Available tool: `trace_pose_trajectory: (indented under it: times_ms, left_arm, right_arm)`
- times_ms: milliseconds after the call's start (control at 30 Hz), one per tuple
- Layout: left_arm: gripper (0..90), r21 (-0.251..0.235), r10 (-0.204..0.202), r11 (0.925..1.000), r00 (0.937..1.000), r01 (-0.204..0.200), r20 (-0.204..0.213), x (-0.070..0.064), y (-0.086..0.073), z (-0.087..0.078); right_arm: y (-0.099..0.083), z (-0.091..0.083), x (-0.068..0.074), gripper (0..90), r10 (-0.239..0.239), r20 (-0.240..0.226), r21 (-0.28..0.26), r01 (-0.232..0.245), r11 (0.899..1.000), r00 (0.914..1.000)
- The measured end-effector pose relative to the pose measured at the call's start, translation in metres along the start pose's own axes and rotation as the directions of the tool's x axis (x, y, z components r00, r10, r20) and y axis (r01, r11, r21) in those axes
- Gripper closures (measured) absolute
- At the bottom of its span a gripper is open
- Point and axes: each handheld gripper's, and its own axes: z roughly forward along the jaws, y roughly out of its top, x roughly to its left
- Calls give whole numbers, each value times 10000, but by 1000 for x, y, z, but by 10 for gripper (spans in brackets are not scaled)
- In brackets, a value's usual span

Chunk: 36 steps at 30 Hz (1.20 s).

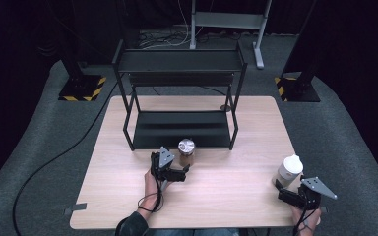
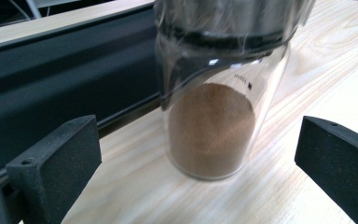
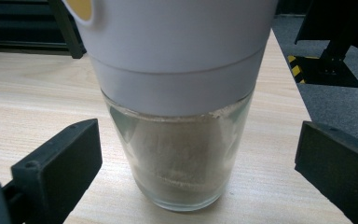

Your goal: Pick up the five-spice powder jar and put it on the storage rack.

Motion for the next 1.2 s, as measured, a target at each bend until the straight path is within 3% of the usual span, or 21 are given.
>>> trace_pose_trajectory:
  times_ms: [67,233,733,867,1200]
  left_arm:
    - [0,-106,126,9999,9994,-123,326,4,1,4]
    - [0,-133,401,9991,9982,-396,435,4,5,13]
    - [0,-473,19,9989,9975,14,700,12,5,26]
    - [0,-429,260,9988,9974,-232,666,9,9,31]
    - [0,-439,112,9990,9971,-79,759,12,12,39]
  right_arm:
    - [0,0,0,0,-8,-17,-21,8,10000,10000]
    - [-1,-1,0,0,1,-19,-76,-1,10000,10000]
    - [-1,0,0,0,-47,-1,-61,47,10000,10000]
    - [-1,-1,0,0,-36,-1,-70,36,10000,10000]
    - [-2,-1,0,0,-63,-9,-110,62,9999,10000]
